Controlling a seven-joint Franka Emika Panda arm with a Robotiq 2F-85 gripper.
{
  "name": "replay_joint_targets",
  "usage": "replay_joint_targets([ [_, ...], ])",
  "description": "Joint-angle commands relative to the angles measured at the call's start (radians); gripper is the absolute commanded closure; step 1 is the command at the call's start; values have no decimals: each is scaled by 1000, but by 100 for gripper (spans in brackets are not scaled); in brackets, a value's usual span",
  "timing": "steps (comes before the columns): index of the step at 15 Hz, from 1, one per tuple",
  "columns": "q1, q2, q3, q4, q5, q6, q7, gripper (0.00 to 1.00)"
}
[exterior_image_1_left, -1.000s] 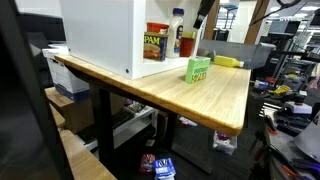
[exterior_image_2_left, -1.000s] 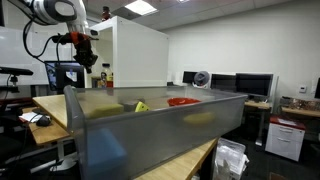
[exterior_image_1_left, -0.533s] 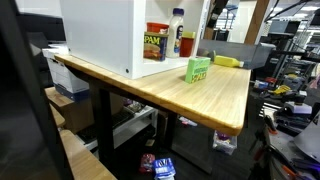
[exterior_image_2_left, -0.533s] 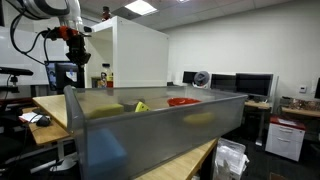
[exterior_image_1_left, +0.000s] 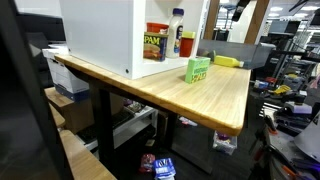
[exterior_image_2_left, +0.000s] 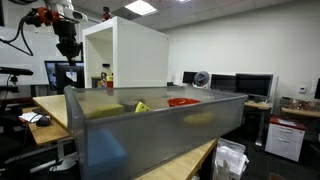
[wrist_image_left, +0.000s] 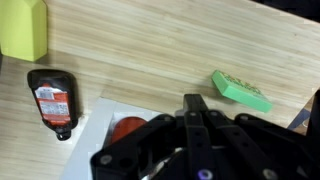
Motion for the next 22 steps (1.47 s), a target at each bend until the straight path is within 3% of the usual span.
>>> replay_joint_targets([
  [1, -18, -77, -8, -50, -12, -27, 22, 100],
  [4, -14, -106, -17, -69, -15, -21, -4, 100],
  [5, -9, -109, -22, -71, -11, -23, -12, 74],
  [7, 0, -119, -29, -83, -3, -3, -26, 71],
  [15, 47, -97, -34, -100, 14, 98, -64, 31],
  [16, 30, -99, -23, -84, 3, 60, -27, 52],
  [20, 39, -98, -23, -88, 4, 75, -30, 31],
  [22, 39, -98, -24, -88, 4, 75, -31, 31],
])
